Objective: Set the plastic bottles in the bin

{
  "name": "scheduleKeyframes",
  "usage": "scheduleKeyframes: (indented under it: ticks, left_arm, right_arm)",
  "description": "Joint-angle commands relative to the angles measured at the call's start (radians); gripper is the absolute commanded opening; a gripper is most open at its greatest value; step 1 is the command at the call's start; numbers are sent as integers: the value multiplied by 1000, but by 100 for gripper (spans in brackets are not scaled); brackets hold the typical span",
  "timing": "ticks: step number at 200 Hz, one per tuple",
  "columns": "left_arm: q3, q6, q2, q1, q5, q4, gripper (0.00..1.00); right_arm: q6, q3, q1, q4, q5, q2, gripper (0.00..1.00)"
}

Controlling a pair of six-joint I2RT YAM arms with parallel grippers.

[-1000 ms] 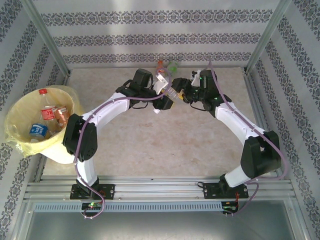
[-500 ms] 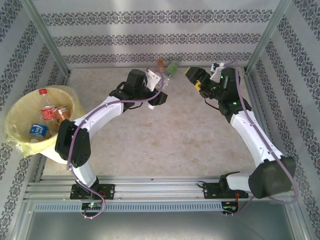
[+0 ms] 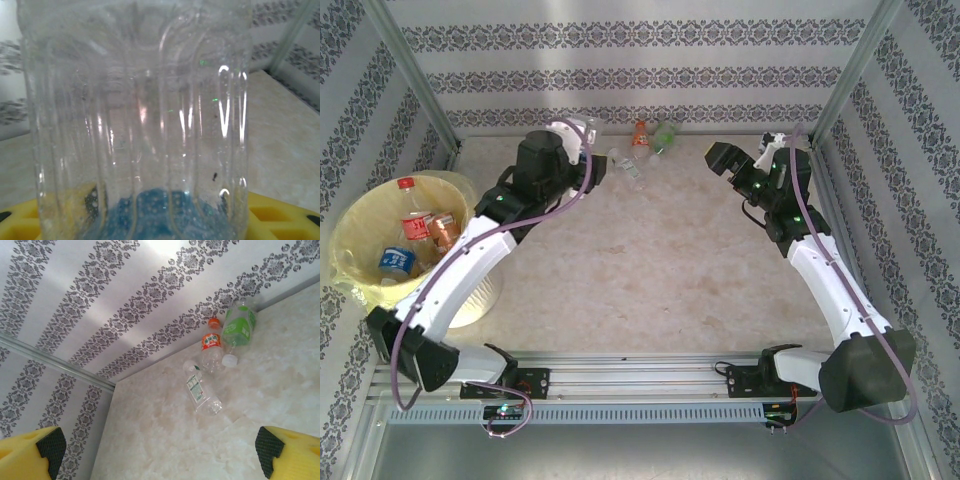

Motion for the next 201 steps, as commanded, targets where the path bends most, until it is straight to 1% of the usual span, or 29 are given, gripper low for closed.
scheduleKeyframes:
  ticks: [1, 20, 32, 63, 96, 116, 129, 156, 171, 188, 201]
  left_arm:
    - [88, 20, -55, 28, -224, -174, 48]
    - [149, 39, -83, 44, -394, -279, 48]
    - [163, 44, -106, 65, -462, -316, 48]
    - [171, 38, -159, 160, -517, -381, 49]
    - [166, 42, -181, 338, -579, -411, 48]
    - [164, 48, -187, 432, -644, -433, 48]
    - [133, 43, -204, 495, -650, -431, 49]
    - [60, 18, -237, 659, -568, -438, 49]
    - [18, 5, -253, 742, -559, -437, 49]
    - [-26, -16, -263, 817, -567, -448, 51]
    - [-54, -71, -273, 858, -561, -477, 53]
  right_arm:
    - [-21, -5, -2, 70, 5, 15, 98]
    - [-24, 1, 3, 92, -14, 32, 98]
    - [-29, 11, 7, 97, -19, 45, 98]
    - [-42, 37, 19, 104, -30, 74, 98]
    - [-54, 61, 27, 94, -32, 98, 98]
    - [-68, 87, 30, 59, -41, 105, 98]
    - [-77, 90, 34, 48, -34, 100, 98]
    - [-83, 89, 36, 40, -17, 93, 98]
    - [-85, 93, 38, 37, -20, 98, 98]
    - [-89, 104, 39, 25, -23, 105, 98]
    - [-93, 106, 41, 22, -23, 108, 98]
